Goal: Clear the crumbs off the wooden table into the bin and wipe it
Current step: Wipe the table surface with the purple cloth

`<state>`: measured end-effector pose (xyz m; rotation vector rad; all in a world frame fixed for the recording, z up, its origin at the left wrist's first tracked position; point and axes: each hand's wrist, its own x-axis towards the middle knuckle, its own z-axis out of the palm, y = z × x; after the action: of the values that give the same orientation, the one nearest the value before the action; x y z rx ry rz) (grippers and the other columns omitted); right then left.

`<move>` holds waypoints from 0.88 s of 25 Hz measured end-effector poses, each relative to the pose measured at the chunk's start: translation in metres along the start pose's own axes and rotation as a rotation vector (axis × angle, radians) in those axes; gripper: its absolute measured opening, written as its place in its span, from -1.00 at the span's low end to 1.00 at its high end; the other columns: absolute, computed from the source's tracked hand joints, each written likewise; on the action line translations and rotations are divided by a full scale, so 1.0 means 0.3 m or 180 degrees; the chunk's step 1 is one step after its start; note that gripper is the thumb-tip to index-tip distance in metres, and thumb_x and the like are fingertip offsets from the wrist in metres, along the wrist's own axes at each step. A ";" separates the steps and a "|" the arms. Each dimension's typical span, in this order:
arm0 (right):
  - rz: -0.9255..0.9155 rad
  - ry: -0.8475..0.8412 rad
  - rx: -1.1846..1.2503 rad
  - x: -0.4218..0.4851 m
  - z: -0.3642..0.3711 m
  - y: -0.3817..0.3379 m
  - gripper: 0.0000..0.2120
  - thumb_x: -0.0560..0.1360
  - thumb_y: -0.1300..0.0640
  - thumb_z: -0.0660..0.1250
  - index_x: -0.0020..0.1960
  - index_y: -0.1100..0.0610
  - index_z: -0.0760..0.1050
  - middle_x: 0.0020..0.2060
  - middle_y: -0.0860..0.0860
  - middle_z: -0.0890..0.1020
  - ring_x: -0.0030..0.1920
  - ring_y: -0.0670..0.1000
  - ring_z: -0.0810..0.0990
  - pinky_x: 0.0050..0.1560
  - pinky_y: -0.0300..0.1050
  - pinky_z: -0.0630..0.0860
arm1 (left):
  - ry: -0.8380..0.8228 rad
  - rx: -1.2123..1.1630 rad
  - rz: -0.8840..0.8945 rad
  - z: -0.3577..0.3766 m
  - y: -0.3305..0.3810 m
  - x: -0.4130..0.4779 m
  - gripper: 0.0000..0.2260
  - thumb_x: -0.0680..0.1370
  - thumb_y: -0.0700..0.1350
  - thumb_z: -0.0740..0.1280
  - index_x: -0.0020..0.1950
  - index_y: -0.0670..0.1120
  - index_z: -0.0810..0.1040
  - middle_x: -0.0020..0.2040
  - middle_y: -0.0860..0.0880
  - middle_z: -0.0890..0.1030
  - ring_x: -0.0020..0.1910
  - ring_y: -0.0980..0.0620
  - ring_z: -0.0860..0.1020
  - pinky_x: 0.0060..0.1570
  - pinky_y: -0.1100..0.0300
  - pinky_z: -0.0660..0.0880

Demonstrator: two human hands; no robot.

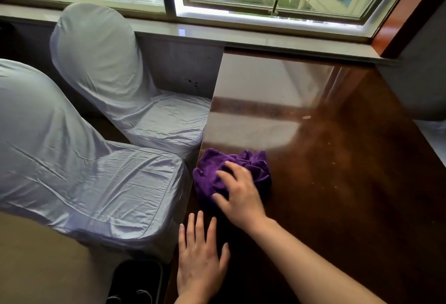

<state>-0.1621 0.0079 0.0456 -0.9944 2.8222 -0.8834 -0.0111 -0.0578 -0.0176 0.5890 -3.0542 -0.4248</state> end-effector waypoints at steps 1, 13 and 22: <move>-0.0004 -0.0312 -0.0012 0.013 0.041 -0.024 -0.36 0.42 -0.11 0.42 0.45 -0.03 0.35 0.51 0.09 0.28 0.52 0.16 0.18 0.52 0.04 0.15 | 0.0001 0.0004 0.0005 -0.003 0.000 0.002 -0.41 0.41 0.18 0.19 0.34 -0.10 0.53 0.40 -0.26 0.45 0.42 -0.26 0.37 0.37 -0.21 0.17; 0.0169 -0.0975 -0.0783 -0.012 0.013 -0.040 -0.61 0.41 -0.11 0.34 0.21 -0.04 0.52 0.17 0.01 0.57 0.09 0.15 0.46 0.12 0.00 0.46 | 0.0196 -0.0082 0.0034 0.010 -0.011 0.003 -0.41 0.38 0.10 0.18 0.32 -0.15 0.53 0.39 -0.27 0.45 0.42 -0.24 0.34 0.38 -0.20 0.15; 0.1418 -0.0309 -0.0360 -0.601 -0.213 0.161 -0.45 0.27 -0.49 0.20 0.23 -0.39 0.45 0.39 -0.24 0.42 0.42 0.10 0.30 0.40 0.12 0.27 | 0.0299 0.0031 0.0129 0.016 0.003 -0.009 -0.41 0.48 0.15 0.08 0.35 -0.18 0.49 0.40 -0.35 0.40 0.43 -0.35 0.31 0.37 -0.35 0.20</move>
<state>-0.0586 0.1759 0.0451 -0.3686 2.8559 -0.6125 -0.0091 -0.0545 -0.0220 0.5303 -2.9747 -0.3703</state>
